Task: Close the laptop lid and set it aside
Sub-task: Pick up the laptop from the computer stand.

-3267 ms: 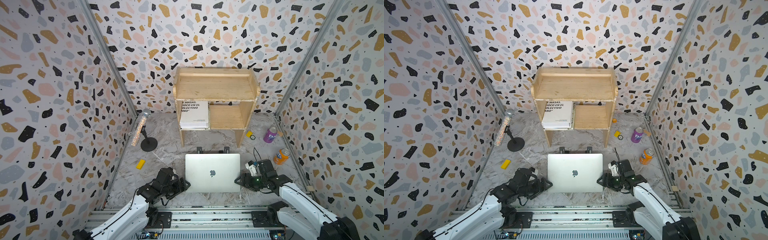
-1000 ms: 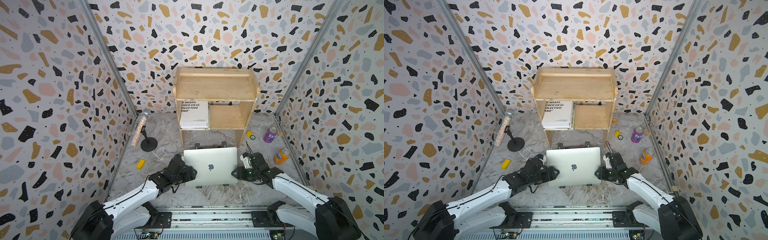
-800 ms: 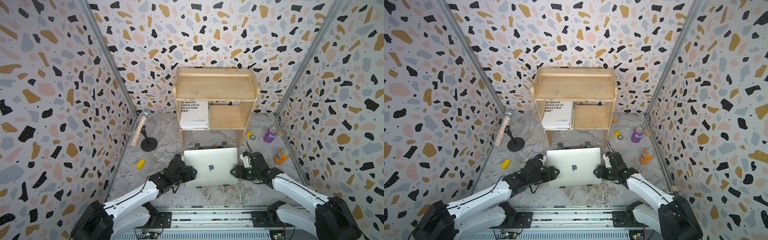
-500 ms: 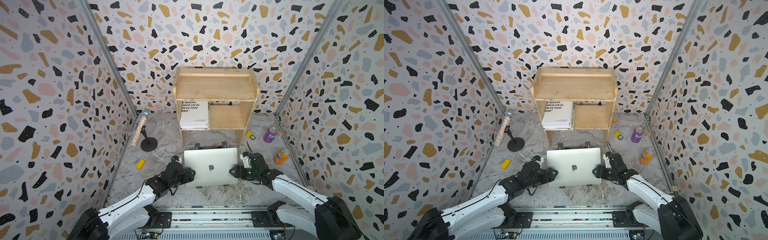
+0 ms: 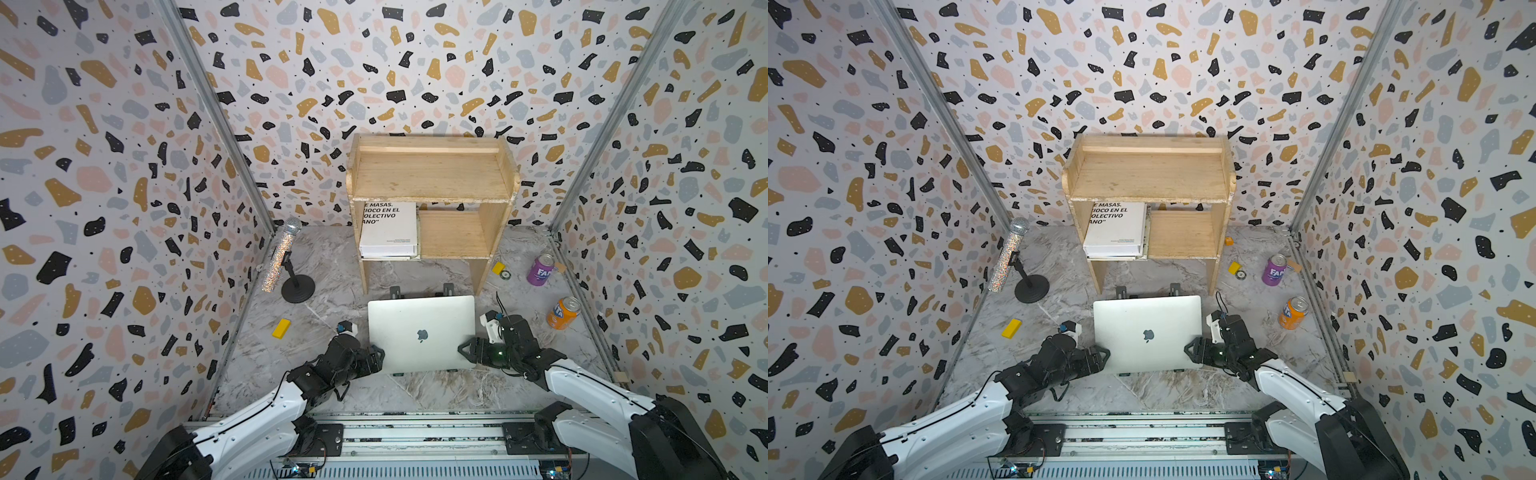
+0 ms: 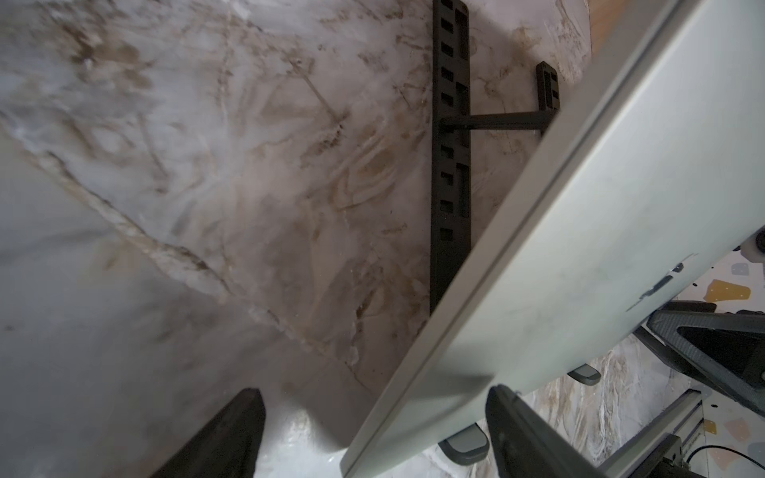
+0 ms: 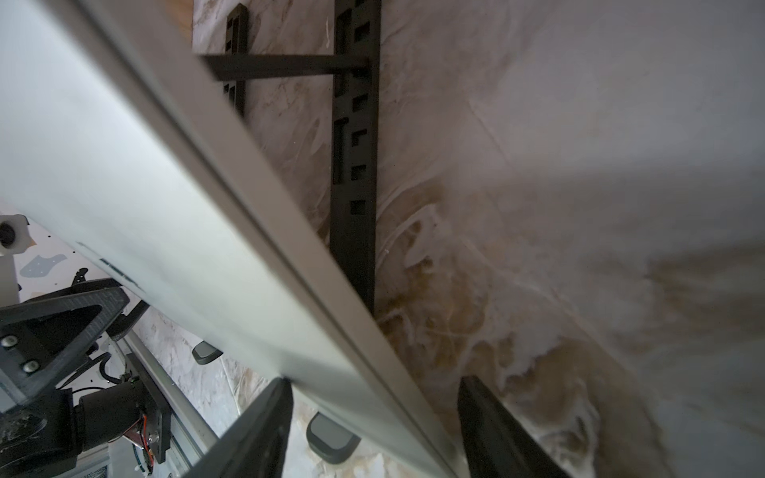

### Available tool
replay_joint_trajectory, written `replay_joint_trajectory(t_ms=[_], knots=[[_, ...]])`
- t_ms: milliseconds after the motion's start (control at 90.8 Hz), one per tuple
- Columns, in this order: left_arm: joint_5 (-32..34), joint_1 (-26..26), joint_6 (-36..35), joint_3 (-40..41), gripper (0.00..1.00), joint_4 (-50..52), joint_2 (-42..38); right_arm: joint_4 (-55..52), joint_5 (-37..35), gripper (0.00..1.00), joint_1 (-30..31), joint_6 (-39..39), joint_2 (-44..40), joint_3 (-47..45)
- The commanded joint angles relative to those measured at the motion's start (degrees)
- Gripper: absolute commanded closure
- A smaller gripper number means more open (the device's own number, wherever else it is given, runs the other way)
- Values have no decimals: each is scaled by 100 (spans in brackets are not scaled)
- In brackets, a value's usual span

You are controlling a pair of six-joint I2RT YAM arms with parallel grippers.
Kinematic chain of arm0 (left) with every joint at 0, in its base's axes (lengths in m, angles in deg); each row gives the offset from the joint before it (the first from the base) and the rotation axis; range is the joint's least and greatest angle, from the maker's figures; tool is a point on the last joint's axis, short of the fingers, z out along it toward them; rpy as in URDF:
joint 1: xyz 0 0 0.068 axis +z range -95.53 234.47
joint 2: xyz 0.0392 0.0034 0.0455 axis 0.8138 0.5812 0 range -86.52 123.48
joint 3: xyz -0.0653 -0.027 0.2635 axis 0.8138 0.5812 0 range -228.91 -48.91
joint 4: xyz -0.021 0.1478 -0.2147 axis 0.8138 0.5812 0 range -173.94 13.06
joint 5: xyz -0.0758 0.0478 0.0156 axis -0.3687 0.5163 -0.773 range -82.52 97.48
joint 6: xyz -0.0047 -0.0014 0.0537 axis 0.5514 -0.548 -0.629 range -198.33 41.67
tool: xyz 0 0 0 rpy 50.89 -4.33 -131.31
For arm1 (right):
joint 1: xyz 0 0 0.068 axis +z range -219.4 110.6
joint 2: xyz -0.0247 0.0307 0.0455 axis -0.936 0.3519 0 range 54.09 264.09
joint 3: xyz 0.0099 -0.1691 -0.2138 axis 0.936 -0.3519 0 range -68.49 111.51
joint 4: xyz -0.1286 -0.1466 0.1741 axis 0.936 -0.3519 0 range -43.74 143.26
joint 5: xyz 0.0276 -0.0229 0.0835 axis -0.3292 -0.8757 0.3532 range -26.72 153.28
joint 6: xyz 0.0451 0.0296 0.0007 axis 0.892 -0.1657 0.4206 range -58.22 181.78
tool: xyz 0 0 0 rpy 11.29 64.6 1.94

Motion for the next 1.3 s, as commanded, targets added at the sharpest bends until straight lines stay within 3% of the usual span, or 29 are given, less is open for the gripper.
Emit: replay_joint_trajectory(t_ms=[0, 308, 738, 1289], knots=[[-48, -24, -123, 132, 14, -545, 10, -37, -33, 32, 23, -98, -124, -59], [-234, -24, -304, 365, 14, -1214, 323, 403, 200, 36, 23, 20, -97, -247], [-594, -24, -486, 460, 15, -1887, 697, 1071, 547, 48, 24, 147, 427, -281], [-801, -74, -444, 43, 16, -1266, 28, 1033, 752, 48, 31, 224, 46, -81]])
